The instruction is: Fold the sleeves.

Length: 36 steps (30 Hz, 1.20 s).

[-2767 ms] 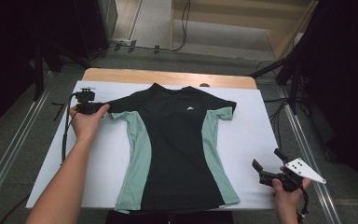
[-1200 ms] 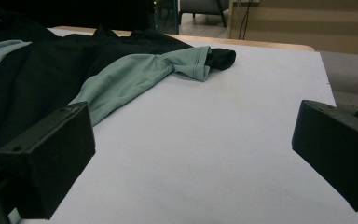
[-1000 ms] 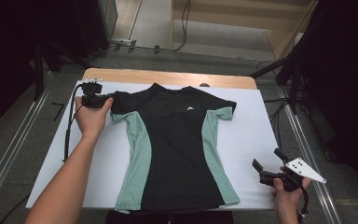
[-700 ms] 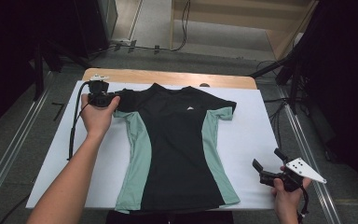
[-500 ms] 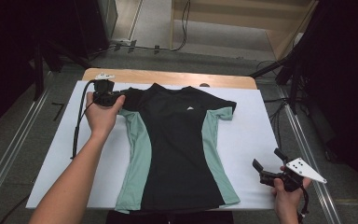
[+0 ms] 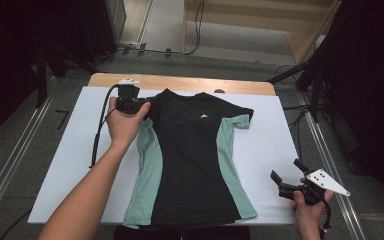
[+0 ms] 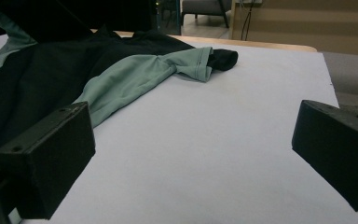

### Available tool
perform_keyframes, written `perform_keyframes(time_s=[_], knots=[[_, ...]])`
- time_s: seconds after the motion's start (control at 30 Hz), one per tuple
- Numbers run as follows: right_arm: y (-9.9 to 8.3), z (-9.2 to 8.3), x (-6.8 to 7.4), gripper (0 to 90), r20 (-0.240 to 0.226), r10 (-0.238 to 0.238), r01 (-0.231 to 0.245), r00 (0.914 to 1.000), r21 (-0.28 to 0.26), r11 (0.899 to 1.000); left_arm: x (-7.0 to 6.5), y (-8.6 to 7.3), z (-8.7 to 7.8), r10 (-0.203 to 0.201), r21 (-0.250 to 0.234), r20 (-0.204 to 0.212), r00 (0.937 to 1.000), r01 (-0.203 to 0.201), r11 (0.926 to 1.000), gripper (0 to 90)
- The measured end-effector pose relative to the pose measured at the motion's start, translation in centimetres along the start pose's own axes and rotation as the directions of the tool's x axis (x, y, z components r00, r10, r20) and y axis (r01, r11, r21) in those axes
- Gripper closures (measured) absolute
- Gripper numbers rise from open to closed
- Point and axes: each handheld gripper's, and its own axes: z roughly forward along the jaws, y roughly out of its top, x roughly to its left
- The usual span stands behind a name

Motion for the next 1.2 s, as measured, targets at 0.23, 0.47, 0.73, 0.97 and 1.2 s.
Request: perform_keyframes(time_s=[0.23,0.47,0.73,0.97,1.2], knots=[[0.0,0.0,0.0,0.0,0.005,-0.005,0.005,1.0,0.0,1.0,-1.7,0.3,0.9,0.029,0.014,0.038,0.9989,-0.03,0.9995,87.6],[0.0,0.1,0.0,0.0,0.006,-0.004,0.004,1.0,0.001,1.0,-3.2,0.1,2.3,0.046,0.035,0.065,0.9968,-0.048,0.9982,87.6],[0.0,0.1,0.0,0.0,0.01,-0.003,0.003,0.9999,0.0,1.0,-4.5,-0.1,3.8,0.056,0.057,0.084,0.995,-0.06,0.9965,87.6],[0.0,0.1,0.0,0.0,0.009,-0.002,0.002,1.0,-0.002,1.0,-5.5,-0.5,5.2,0.061,0.071,0.103,0.9928,-0.068,0.9952,87.5],[0.0,0.1,0.0,0.0,0.008,-0.002,0.002,1.0,-0.003,1.0,-6.2,-0.9,6.2,0.067,0.087,0.109,0.9918,-0.076,0.9933,87.5]])
